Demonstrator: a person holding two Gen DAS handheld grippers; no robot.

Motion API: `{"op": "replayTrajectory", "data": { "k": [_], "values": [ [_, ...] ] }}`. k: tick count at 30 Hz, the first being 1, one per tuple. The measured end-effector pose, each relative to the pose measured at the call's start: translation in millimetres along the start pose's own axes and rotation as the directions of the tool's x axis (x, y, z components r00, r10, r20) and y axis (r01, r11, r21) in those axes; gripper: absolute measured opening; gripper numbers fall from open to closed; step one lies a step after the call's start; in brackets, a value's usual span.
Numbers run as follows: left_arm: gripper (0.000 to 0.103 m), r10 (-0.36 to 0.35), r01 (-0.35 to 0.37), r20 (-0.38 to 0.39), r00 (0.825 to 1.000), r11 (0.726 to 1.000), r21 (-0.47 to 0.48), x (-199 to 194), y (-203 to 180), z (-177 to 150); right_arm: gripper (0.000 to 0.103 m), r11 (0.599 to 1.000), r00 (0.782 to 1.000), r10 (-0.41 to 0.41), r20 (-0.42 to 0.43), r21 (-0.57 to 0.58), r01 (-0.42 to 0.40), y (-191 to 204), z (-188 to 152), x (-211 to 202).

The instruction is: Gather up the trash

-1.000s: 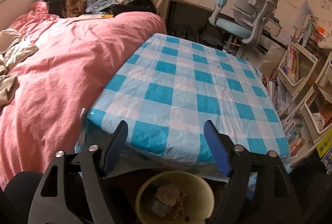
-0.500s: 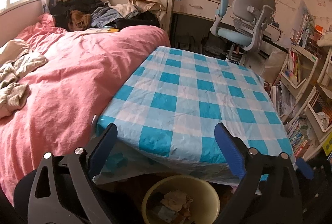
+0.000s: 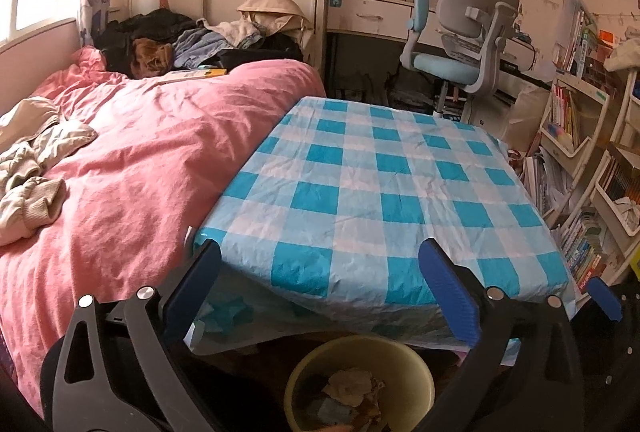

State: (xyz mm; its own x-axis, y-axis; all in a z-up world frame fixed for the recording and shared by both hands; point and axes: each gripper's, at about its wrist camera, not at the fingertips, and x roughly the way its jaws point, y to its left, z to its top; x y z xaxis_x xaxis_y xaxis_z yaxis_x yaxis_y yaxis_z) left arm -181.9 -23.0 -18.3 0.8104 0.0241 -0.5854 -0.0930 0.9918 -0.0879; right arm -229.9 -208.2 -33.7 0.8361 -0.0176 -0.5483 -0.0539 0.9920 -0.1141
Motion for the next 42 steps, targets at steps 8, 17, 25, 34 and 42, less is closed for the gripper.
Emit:
{"op": "replayTrajectory", "data": {
  "k": [8, 17, 25, 34, 42],
  "values": [
    [0.095, 0.006, -0.006, 0.008, 1.0, 1.0, 0.003, -2, 0, -1, 0.095, 1.0, 1.0, -0.008, -0.004, 0.005, 0.008, 0, 0, 1],
    [0.095, 0.01, -0.01, 0.039, 0.999, 1.0, 0.0, -9, 0, 1, 0.095, 0.999, 0.999, -0.033, 0.013, 0.024, 0.032, -3, -1, -1],
    [0.096, 0.022, -0.023, 0.049, 0.999, 1.0, 0.017, -12, -1, 0, 0.095, 0.999, 0.999, -0.043, 0.017, 0.032, 0.043, -5, 0, -2],
    [0.096, 0.026, -0.027, 0.062, 0.998, 0.999, 0.022, -14, -1, -1, 0.095, 0.999, 0.999, -0.05, 0.009, 0.012, 0.05, -1, -2, 2],
    [0.096, 0.023, -0.024, 0.061, 0.998, 1.0, 0.014, -14, 0, 0, 0.095, 0.998, 0.998, -0.06, -0.004, 0.003, 0.06, 1, -1, 6]
  ]
}}
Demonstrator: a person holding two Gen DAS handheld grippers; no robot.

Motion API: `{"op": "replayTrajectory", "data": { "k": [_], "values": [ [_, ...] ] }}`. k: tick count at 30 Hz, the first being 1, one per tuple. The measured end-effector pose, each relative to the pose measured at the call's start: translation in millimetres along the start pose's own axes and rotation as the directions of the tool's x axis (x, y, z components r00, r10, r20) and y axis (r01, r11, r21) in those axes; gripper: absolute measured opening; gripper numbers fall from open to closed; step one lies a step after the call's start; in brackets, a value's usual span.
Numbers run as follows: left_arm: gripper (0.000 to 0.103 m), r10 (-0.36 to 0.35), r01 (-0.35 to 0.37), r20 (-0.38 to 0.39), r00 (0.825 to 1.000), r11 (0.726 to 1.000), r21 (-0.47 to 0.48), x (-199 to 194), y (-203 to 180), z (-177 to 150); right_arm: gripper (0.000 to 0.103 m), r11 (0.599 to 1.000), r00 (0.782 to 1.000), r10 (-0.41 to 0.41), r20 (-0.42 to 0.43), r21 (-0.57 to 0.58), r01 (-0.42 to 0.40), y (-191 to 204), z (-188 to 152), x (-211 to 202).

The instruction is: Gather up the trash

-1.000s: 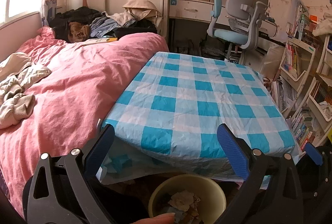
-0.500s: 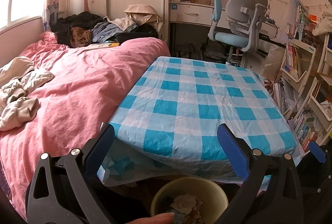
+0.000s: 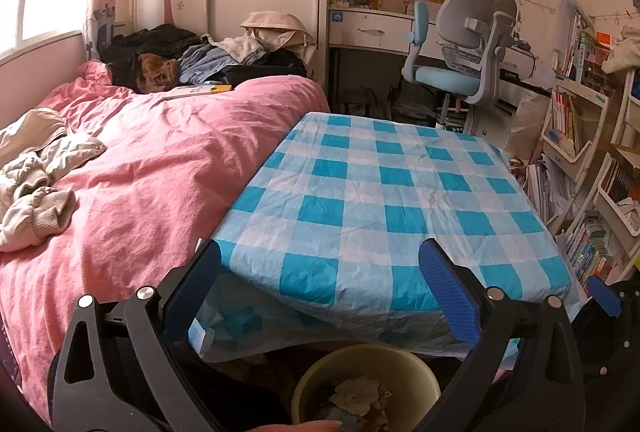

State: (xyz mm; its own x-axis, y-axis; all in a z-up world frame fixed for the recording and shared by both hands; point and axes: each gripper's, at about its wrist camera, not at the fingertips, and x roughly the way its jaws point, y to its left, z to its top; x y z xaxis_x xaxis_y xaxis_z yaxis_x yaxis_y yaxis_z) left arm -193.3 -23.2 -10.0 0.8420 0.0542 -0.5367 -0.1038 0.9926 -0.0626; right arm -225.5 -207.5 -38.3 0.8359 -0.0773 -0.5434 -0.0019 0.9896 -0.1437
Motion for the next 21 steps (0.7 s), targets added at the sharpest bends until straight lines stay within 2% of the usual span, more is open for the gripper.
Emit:
{"op": "replayTrajectory", "data": {
  "k": [21],
  "values": [
    [0.096, 0.005, -0.005, 0.001, 1.0, 1.0, 0.019, 0.0, 0.4, -2.2, 0.095, 1.0, 1.0, 0.001, 0.001, -0.002, -0.001, -0.6, -0.4, -1.5]
  ]
}}
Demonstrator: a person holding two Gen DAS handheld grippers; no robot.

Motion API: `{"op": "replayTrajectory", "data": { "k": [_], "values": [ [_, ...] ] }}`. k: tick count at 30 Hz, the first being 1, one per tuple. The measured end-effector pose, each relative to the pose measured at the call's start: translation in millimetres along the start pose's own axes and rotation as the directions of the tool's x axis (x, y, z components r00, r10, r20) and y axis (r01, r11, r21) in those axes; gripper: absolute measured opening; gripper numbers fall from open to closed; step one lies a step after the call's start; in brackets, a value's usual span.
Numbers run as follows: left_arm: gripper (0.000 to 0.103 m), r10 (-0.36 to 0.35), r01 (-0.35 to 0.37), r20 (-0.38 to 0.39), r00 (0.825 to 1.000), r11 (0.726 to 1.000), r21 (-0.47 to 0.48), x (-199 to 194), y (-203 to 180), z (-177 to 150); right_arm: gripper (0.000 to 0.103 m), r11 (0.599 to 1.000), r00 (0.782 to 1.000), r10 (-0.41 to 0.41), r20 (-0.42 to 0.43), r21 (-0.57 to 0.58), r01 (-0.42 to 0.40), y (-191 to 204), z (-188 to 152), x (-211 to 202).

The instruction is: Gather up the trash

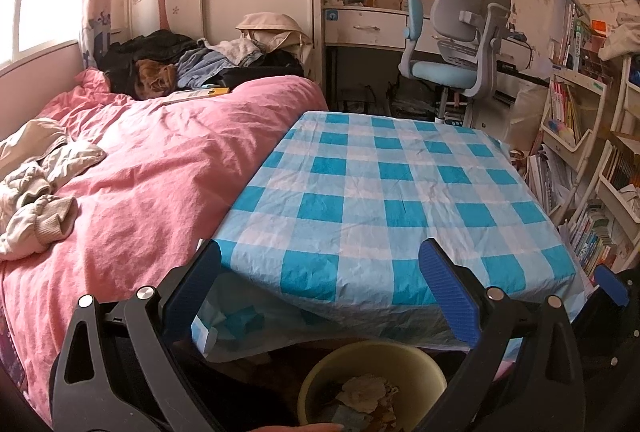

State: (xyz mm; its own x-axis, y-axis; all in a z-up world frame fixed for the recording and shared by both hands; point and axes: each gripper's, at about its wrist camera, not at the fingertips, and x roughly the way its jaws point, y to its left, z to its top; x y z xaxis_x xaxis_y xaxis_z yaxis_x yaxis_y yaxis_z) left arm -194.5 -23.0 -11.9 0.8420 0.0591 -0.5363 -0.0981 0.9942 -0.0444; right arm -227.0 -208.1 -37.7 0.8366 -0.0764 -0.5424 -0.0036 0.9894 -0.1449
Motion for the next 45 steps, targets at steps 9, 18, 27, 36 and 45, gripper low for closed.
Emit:
{"op": "replayTrajectory", "data": {
  "k": [9, 18, 27, 36, 45],
  "values": [
    [0.096, -0.003, 0.003, 0.001, 1.0, 1.0, 0.017, -0.3, -1.6, -1.0, 0.095, 1.0, 1.0, -0.002, -0.003, -0.008, 0.002, 1.6, -0.9, -2.1],
    [0.096, -0.006, 0.006, 0.001, 1.0, 1.0, 0.028, -0.4, -3.0, -1.8, 0.095, 1.0, 1.0, -0.002, -0.003, -0.006, 0.002, 2.0, -1.2, -1.7],
    [0.096, -0.006, 0.006, 0.0, 1.0, 1.0, 0.027, -0.3, -4.4, -1.5, 0.095, 1.0, 1.0, -0.002, -0.003, -0.007, 0.002, 1.6, -0.9, -1.3],
    [0.096, -0.006, 0.006, -0.001, 1.0, 1.0, 0.029, -0.1, -3.8, -1.6, 0.095, 1.0, 1.0, -0.003, -0.004, -0.006, 0.003, 1.4, -1.0, -1.4],
    [0.096, -0.007, 0.007, -0.001, 1.0, 1.0, 0.029, -0.2, -4.0, -1.6, 0.095, 1.0, 1.0, -0.002, -0.005, -0.007, 0.002, 1.1, -1.0, -0.9]
  ]
}}
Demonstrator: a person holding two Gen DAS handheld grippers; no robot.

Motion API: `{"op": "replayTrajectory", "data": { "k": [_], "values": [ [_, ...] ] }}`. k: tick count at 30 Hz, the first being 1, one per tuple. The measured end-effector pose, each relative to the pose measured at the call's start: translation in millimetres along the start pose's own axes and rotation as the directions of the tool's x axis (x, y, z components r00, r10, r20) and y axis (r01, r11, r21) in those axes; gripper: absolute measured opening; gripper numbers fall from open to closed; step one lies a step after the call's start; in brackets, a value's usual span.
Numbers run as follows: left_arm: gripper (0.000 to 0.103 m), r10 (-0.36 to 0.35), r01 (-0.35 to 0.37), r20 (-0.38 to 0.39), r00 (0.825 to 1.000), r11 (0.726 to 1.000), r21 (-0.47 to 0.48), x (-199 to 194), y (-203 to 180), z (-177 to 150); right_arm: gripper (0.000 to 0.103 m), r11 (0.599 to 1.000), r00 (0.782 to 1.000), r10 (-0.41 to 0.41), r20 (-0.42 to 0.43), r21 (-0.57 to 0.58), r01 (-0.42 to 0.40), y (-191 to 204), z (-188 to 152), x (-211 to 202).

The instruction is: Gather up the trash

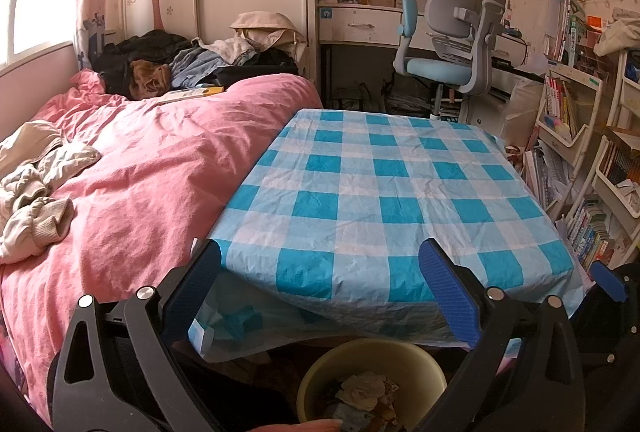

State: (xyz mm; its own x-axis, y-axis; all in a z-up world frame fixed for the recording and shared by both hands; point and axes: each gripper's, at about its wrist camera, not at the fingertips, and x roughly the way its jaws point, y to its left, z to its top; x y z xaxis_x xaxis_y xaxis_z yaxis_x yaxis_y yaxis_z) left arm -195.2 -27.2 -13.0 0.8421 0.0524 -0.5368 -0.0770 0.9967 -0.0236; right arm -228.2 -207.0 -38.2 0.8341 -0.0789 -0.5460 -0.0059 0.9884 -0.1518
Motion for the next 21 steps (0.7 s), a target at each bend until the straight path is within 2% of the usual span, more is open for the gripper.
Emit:
{"op": "replayTrajectory", "data": {
  "k": [21],
  "values": [
    [0.096, -0.012, 0.012, 0.0, 1.0, 1.0, 0.012, -2.3, -9.3, -3.9, 0.095, 1.0, 1.0, -0.002, -0.004, -0.001, 0.002, -1.4, -4.4, -0.1]
  ]
}}
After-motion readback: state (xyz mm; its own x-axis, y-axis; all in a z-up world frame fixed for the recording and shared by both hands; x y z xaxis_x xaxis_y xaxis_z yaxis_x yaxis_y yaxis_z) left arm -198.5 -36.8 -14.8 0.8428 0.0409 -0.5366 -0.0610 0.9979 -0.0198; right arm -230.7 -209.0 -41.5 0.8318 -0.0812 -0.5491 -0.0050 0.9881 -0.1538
